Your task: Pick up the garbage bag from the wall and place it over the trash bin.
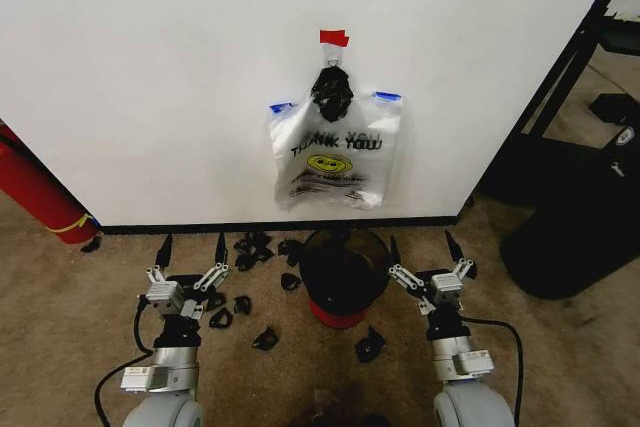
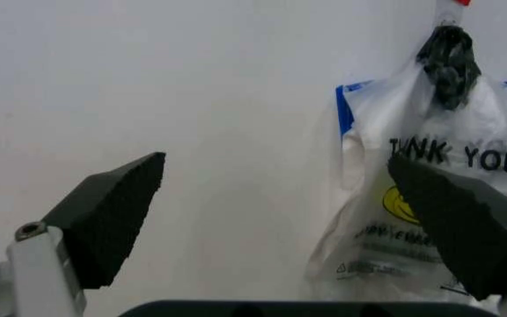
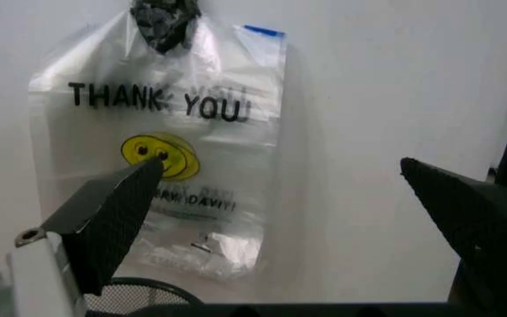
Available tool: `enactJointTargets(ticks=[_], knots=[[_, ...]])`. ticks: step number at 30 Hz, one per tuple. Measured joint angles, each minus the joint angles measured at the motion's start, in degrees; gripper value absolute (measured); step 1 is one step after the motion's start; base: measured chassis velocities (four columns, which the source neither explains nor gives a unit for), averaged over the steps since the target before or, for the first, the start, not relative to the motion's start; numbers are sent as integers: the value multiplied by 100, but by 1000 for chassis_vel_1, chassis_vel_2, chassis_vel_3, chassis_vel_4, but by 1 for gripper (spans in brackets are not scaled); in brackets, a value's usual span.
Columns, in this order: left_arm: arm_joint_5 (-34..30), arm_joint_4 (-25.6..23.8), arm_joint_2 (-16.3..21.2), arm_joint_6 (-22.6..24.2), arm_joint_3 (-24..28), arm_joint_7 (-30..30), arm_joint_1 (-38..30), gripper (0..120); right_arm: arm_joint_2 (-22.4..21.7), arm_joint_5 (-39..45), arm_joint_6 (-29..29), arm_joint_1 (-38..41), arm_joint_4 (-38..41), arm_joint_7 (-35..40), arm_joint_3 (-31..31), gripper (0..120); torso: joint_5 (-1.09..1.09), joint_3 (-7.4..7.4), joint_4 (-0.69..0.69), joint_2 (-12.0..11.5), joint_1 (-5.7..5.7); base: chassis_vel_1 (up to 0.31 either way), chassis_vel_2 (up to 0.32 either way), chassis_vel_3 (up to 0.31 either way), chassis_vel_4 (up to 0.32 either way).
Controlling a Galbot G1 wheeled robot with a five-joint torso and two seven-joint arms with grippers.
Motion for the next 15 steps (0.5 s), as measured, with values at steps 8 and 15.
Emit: enactJointTargets(ticks=[8,15], knots=[[-81,45,33,28,62,-32,-65,100,76,96,97,58,-93,-2,5,100,0,0,0,0,0,0,0,0,0],[-105,195,111,39,104,-42,-177,100,93,102,202,8,-95,-14,44,100,0,0,0,0,0,0,0,0,0]])
